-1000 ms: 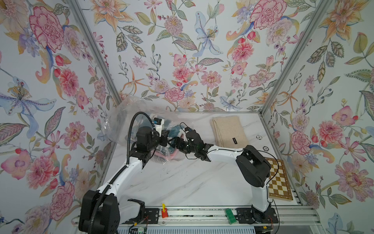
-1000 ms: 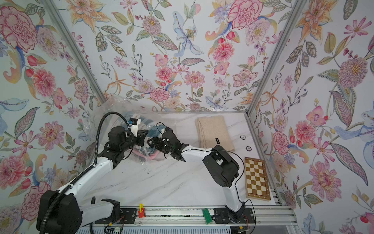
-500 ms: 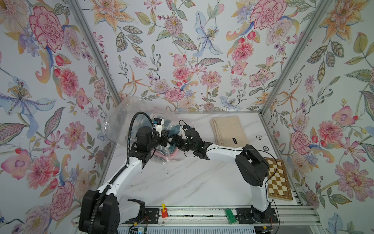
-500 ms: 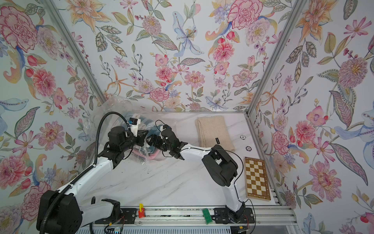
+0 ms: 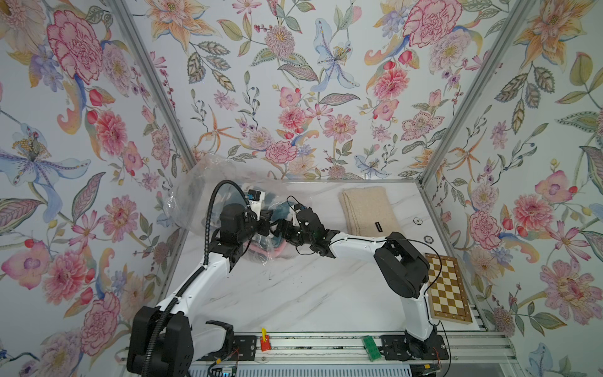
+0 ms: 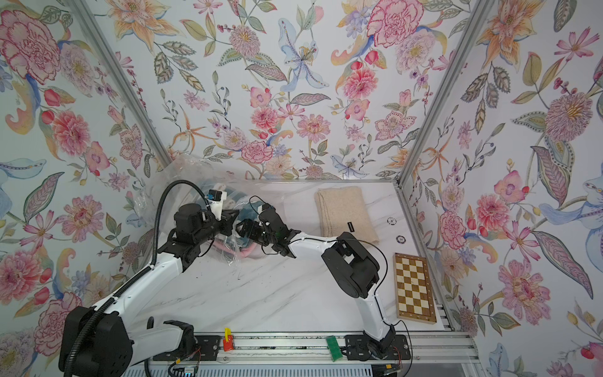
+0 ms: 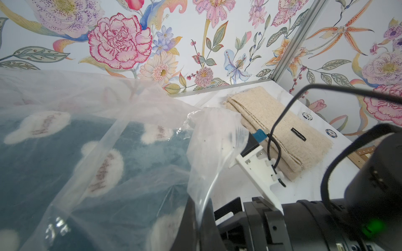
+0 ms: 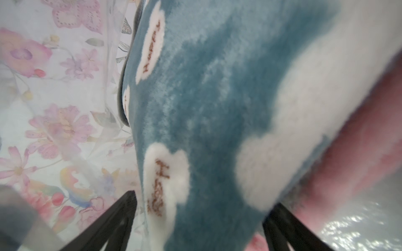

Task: Take the blanket out of the vacuum bag
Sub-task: Take out the blanket from the vacuum bag.

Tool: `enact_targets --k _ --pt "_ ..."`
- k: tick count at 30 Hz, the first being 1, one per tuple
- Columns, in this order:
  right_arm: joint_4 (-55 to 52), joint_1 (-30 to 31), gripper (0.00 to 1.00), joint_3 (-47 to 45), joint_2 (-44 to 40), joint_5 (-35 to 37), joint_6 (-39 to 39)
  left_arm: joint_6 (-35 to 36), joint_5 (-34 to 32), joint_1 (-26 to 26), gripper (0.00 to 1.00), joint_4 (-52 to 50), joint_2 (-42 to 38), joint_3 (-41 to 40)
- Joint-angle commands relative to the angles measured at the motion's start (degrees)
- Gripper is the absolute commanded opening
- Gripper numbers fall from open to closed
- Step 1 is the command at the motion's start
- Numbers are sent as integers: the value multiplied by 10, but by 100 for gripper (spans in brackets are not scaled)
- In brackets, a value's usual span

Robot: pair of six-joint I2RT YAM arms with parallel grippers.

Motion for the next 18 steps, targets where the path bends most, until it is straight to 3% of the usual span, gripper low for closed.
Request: enact_targets --k 1,12,18 --pt "6 -2 90 16 10 -7 4 11 13 3 0 2 5 21" --pt "17 -3 77 26 3 -7 4 10 14 3 0 1 7 21" --pt "-4 1 75 36 -8 -5 -8 10 15 3 0 1 7 21"
